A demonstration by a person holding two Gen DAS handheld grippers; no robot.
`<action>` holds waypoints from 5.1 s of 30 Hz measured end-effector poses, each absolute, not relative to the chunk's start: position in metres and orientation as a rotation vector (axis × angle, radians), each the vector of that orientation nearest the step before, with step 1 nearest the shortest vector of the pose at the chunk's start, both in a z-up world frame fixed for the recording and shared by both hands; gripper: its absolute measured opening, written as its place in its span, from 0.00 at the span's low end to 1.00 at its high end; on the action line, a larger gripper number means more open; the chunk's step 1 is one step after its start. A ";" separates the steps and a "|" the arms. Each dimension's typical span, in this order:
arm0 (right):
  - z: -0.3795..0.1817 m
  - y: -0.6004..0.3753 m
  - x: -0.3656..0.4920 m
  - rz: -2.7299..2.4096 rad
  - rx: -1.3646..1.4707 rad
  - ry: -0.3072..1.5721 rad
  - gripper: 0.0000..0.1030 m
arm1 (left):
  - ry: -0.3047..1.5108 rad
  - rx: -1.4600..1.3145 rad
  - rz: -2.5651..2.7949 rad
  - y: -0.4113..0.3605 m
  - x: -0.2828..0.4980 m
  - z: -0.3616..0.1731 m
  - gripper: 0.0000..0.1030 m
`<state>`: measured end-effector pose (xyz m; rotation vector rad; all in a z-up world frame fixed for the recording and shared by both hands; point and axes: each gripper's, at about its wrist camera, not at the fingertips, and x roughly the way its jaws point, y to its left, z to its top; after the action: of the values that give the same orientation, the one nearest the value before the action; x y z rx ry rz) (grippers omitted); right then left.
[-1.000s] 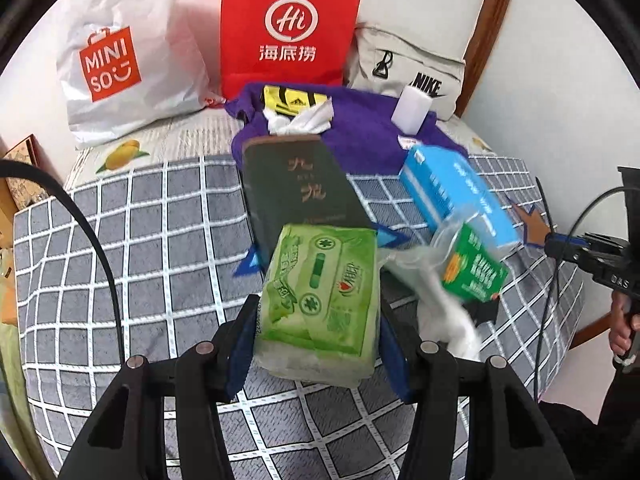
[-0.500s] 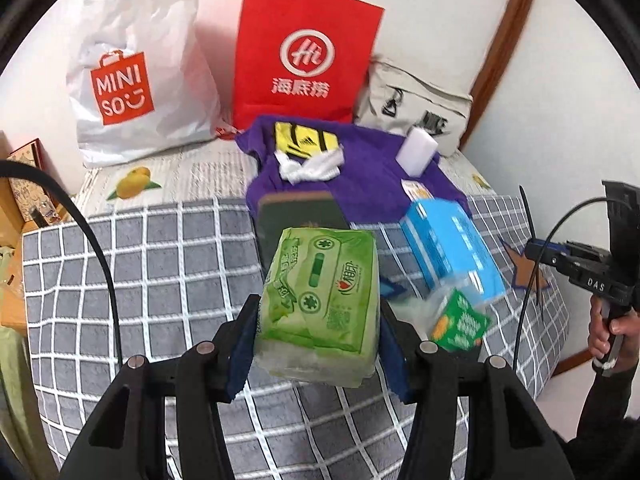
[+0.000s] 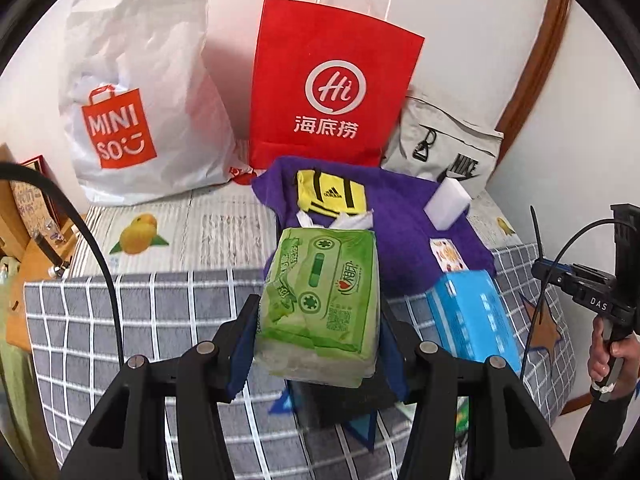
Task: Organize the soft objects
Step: 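Carry tissue pack and black strap with both grippers onto the purple towel and release, then move both grippers back over the bed to the white glove and green bag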
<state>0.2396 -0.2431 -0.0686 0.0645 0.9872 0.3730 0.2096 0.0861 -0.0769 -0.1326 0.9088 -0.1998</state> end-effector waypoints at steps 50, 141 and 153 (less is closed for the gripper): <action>-0.172 -0.227 0.382 0.374 -0.090 1.180 0.47 | 1.039 -0.113 -0.245 0.048 0.332 -0.131 0.51; -0.174 -0.161 0.092 0.619 -0.189 1.143 0.06 | 1.048 -0.136 -0.297 0.046 0.127 -0.128 0.76; -0.147 -0.195 0.081 0.584 -0.063 1.078 0.03 | 1.083 -0.032 -0.441 0.001 0.094 -0.146 0.76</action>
<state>0.0806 -0.1952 -0.1474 -0.0629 1.0777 0.5836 0.0943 0.0013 -0.1459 -0.0318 1.0835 -0.4413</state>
